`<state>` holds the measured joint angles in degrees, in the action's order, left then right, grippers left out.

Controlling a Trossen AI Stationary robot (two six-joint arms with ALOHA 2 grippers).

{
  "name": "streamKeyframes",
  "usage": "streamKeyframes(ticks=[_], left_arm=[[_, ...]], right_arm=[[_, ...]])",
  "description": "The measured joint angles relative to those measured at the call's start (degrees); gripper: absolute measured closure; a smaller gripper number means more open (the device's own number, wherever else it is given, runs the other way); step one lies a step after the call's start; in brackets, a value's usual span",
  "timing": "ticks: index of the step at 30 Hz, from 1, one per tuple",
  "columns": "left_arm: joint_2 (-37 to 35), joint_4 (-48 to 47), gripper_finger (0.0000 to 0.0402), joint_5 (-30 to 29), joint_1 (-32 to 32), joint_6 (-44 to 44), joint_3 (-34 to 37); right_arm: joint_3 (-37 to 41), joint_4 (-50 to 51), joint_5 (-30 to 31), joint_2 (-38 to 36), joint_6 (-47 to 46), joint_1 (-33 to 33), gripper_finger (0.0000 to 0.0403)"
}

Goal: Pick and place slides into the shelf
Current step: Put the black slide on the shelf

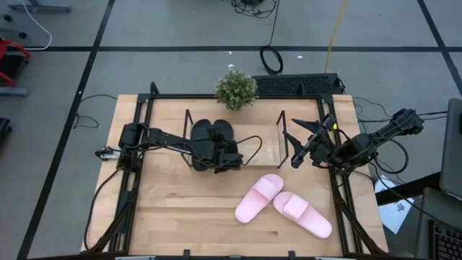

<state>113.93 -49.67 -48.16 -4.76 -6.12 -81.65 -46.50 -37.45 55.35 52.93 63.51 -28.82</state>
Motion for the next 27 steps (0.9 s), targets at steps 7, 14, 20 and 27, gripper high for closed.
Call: streamKeyframes(ticks=[7,14,20,27], left_arm=[[0.02,-0.01,0.0276,-0.49,-0.74,-0.06,0.0],[0.11,0.02,0.0223,-0.79,-0.76,-0.12,0.0],[0.11,0.04,0.0184,-0.95,-0.76,-0.14,0.0],[0.11,0.03,0.0151,-1.25,-0.76,-0.13,-0.03]], right_arm=[[0.0,0.0,0.0,0.0,-0.02,0.01,0.0197],[0.0,0.0,0.0,0.0,-0.02,0.01,0.0197],[0.0,0.0,0.0,0.0,-0.02,0.01,0.0197],[0.0,0.0,-0.07,0.0,-0.02,0.01,0.0197]])
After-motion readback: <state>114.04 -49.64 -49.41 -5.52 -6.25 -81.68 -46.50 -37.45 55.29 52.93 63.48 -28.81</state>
